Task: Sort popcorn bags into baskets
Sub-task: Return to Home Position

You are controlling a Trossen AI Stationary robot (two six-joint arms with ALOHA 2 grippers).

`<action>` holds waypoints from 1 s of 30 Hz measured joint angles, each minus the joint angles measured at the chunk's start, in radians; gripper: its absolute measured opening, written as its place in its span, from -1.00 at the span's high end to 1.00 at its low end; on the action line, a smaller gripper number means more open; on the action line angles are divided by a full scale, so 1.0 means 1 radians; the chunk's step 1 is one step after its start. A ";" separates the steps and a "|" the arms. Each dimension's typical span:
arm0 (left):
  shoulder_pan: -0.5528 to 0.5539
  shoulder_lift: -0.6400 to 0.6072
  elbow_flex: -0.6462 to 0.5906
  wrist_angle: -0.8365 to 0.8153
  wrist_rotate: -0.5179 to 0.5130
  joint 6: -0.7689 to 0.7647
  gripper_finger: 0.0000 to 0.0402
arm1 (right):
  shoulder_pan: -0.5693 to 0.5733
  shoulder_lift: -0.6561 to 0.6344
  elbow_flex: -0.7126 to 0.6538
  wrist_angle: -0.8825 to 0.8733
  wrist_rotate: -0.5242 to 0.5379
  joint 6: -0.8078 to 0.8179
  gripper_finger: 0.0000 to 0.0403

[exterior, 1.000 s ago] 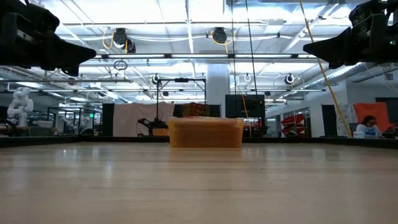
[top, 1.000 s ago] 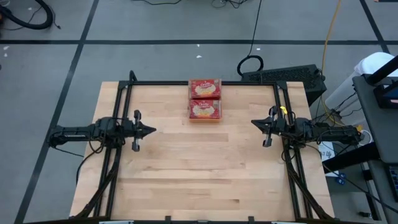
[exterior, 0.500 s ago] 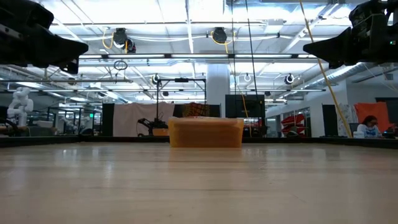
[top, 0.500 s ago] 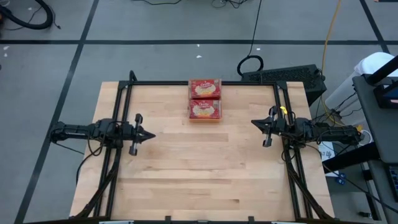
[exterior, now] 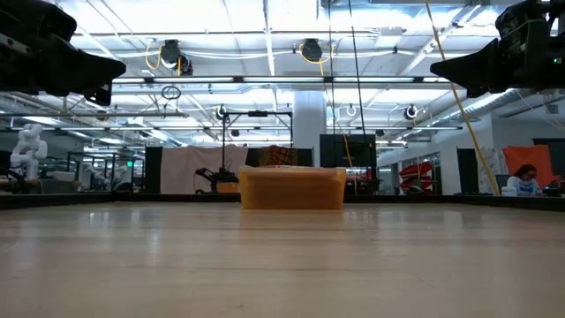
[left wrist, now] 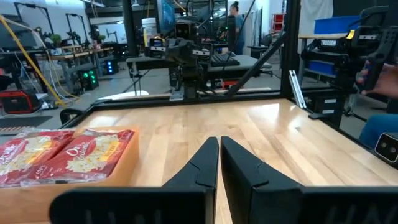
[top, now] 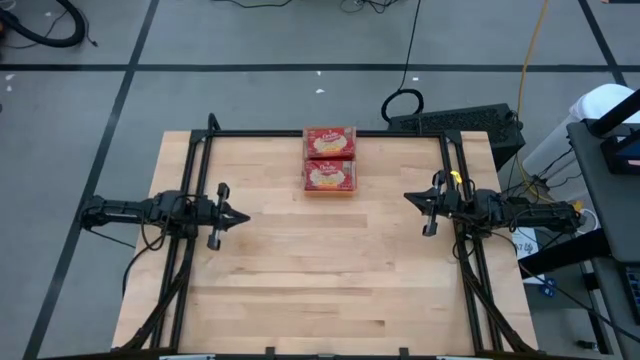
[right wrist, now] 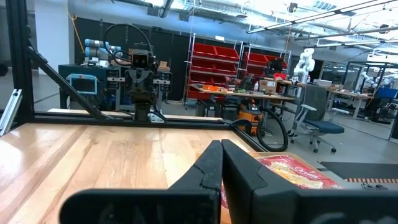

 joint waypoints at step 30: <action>0.000 0.000 0.000 0.001 0.001 0.000 0.88 | 0.000 0.003 0.000 -0.097 -0.185 0.060 1.00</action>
